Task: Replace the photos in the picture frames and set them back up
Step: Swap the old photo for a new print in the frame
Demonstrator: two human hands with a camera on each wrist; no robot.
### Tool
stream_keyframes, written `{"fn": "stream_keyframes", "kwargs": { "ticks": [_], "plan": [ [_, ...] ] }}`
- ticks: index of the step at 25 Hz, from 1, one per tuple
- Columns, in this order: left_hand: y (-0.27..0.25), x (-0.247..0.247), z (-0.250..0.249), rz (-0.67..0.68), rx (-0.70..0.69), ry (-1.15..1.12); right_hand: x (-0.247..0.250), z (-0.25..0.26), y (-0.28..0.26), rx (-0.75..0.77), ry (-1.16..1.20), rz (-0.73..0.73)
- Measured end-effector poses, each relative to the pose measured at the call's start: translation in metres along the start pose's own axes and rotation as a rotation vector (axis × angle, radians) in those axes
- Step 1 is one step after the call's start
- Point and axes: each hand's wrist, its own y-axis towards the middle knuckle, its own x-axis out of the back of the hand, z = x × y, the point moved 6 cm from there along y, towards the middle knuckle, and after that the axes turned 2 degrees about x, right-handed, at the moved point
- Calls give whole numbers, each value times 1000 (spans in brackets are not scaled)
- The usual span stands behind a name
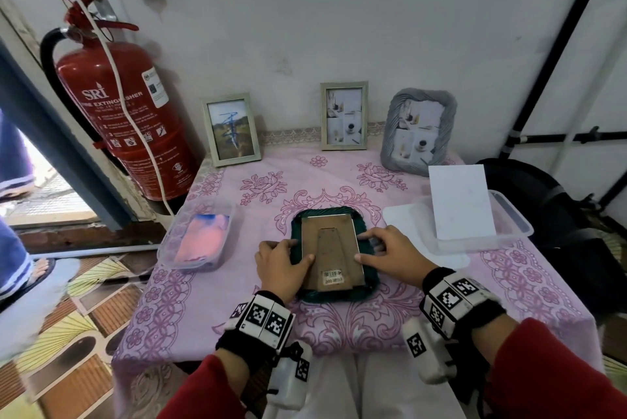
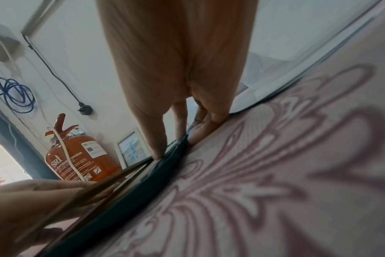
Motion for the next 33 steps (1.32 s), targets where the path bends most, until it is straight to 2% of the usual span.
{"fn": "stream_keyframes", "kwargs": {
  "ticks": [7, 11, 18, 23, 28, 33],
  "plan": [
    [2, -2, 5, 44, -53, -33, -1, 2, 0, -5, -24, -1],
    [5, -3, 1, 82, -96, 61, -3, 5, 2, 8, -36, 11],
    [24, -2, -4, 172, -24, 32, 5, 11, 16, -17, -184, 136],
    [43, 9, -21, 93, -24, 31, 23, 18, 38, -50, -212, -36],
    [49, 3, -26, 180, -24, 130, 11, 12, 50, -158, -325, 69],
    [48, 0, -20, 135, -39, 116, 7, 7, 48, -197, -338, 38]
  ]
}}
